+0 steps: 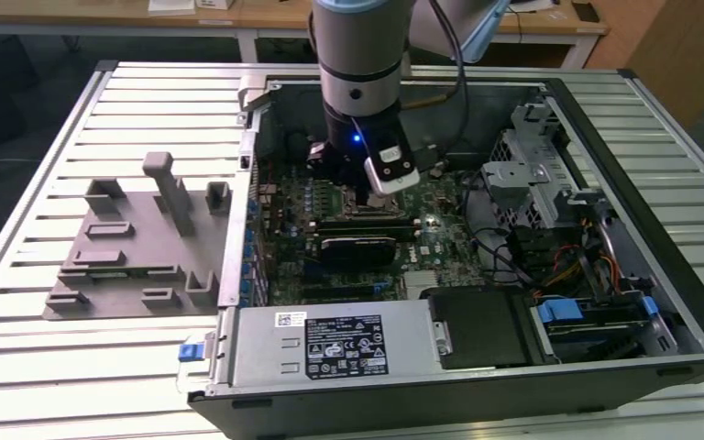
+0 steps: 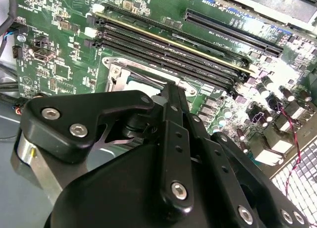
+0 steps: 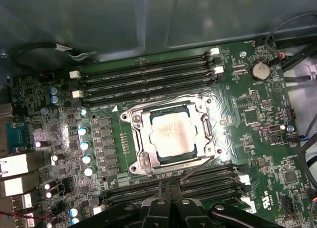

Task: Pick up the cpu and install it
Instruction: 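Install the second cpu locking lever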

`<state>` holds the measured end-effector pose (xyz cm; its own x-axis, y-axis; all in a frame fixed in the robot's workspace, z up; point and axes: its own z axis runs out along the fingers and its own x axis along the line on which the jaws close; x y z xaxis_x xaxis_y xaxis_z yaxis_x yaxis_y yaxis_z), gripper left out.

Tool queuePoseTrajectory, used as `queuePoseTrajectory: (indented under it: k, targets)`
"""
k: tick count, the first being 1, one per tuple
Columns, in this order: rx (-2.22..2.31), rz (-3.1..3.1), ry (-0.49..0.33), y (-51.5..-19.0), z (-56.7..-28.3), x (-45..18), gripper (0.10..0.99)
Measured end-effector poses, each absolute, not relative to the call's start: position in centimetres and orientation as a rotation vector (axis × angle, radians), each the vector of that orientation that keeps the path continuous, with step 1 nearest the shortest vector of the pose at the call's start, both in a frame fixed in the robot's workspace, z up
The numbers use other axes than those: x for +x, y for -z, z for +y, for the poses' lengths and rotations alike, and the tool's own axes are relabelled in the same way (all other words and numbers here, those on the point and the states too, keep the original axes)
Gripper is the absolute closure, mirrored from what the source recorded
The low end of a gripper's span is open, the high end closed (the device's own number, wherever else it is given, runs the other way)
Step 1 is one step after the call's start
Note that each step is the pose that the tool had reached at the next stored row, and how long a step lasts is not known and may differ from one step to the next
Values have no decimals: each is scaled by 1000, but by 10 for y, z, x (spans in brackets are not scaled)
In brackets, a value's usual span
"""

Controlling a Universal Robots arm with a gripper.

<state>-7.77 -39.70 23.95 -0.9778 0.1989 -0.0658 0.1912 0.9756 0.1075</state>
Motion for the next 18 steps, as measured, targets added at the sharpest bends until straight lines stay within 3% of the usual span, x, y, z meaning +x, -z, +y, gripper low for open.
queuePoseTrajectory:
  k: [15, 18]
  targets:
    - [301, 3047, -155, -225, -407, -85, 980]
    - [301, 3047, -155, -240, -407, -85, 980]
